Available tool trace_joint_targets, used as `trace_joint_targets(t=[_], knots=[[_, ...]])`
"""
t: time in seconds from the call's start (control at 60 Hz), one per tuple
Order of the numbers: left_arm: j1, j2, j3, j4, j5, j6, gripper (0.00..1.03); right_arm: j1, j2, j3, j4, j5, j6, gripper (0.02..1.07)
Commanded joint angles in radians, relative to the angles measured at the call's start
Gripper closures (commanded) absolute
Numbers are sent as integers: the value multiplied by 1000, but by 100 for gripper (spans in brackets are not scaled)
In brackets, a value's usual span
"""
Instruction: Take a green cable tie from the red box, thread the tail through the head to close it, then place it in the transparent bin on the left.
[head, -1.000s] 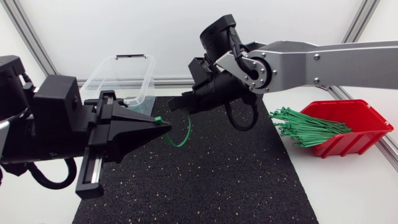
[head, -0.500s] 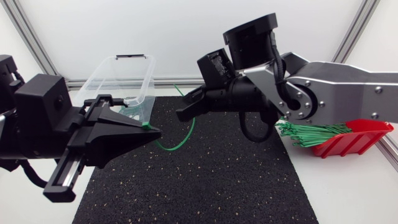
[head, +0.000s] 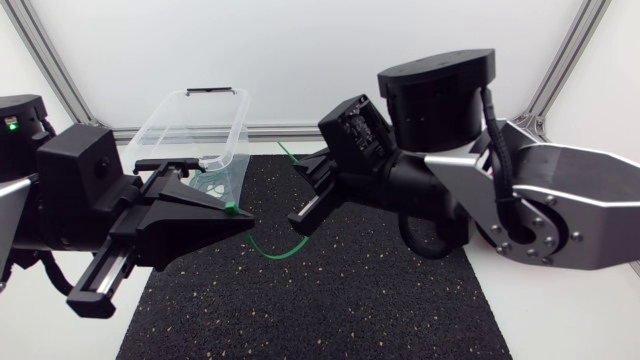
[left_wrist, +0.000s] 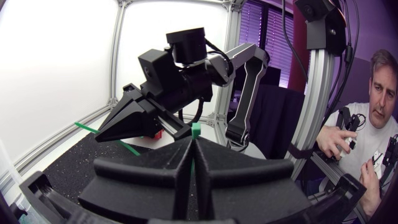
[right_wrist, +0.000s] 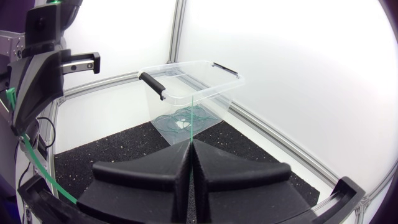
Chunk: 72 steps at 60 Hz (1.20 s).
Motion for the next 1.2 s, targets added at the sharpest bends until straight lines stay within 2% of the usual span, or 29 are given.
trace_joint_targets(t=[0.0,0.267,0.633,0.8,1.0,1.183], knots=[[9,22,22,-6,22,33,100,18,-22,-46,25,24,-53,101],[12,99,51,-8,-3,96,100,21,-24,-84,69,55,-138,101],[6,248,122,-19,2,171,100,-10,10,-161,281,66,-311,101],[4,296,152,-26,5,194,100,-58,56,-184,393,18,-369,101],[1,331,189,-88,9,260,100,-79,111,-234,536,-43,-448,101],[-3,351,195,-132,9,300,100,-104,136,-245,609,-106,-480,101]])
